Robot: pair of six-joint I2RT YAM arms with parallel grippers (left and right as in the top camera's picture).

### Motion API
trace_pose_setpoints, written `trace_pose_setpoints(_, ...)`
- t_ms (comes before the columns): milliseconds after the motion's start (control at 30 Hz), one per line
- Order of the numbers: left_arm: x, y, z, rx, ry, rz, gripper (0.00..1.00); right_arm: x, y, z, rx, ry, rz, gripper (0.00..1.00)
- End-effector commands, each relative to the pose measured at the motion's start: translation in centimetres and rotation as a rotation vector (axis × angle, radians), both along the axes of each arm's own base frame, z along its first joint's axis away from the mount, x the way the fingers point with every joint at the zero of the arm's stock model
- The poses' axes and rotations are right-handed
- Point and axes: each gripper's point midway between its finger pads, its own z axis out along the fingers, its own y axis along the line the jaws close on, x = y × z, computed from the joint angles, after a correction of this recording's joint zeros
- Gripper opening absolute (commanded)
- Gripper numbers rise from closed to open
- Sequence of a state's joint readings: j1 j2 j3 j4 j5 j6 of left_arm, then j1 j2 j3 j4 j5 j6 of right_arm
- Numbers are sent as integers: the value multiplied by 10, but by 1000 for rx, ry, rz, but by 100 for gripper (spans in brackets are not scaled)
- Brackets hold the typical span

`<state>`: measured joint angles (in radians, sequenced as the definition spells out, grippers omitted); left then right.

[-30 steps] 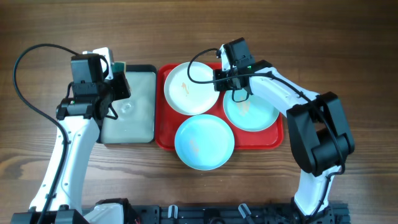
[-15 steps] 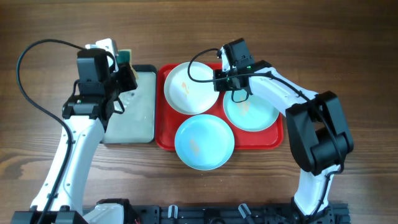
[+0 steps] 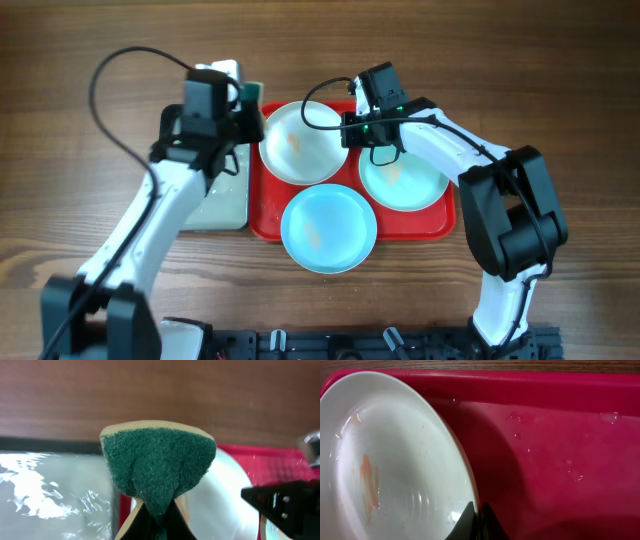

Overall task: Clean dirty plates on tray and stack at the side
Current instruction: 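Scrub the white plate with the sponge in the left gripper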

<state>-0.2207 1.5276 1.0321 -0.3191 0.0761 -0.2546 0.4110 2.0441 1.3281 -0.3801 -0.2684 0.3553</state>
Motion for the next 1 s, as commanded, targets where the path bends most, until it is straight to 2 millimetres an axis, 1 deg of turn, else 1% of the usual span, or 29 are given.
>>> trace_pose_setpoints(0,4,-22,-15,-41,44,6,4,-9,4,-11,12,41,5,4)
trace_pose_setpoints(167,2,-34,-47,-55,125,18,4,-12,11,-20,-1,42,20,4)
trace_pose_setpoints(300,-2,-40,-62,-45,161,7,4,-11,10,-21,-23,40,-7,4)
trace_pose_setpoints(433,-4,-39,-78,-74,214,68,4,-11,9,-22,-26,40,-9,4)
trace_pose_setpoints(633,-9,-34,-99,-52,274,110,4,-11,9,-22,-25,41,-10,4)
trace_pose_setpoints(700,-11,-33,-108,-54,298,125,4,-12,9,-22,-26,41,-8,4)
trace_pose_setpoints(767,-14,-33,-122,-45,331,129,4,-12,11,-22,-26,41,-6,4)
trace_pose_setpoints(867,-22,-44,-137,-58,379,95,4,-12,11,-22,-25,41,-6,4)
trace_pose_setpoints(900,-28,-54,-143,-87,410,63,4,-12,11,-22,-25,41,-6,4)
trace_pose_setpoints(967,-34,-66,-146,-136,443,20,4,-12,11,-22,-25,41,-6,4)
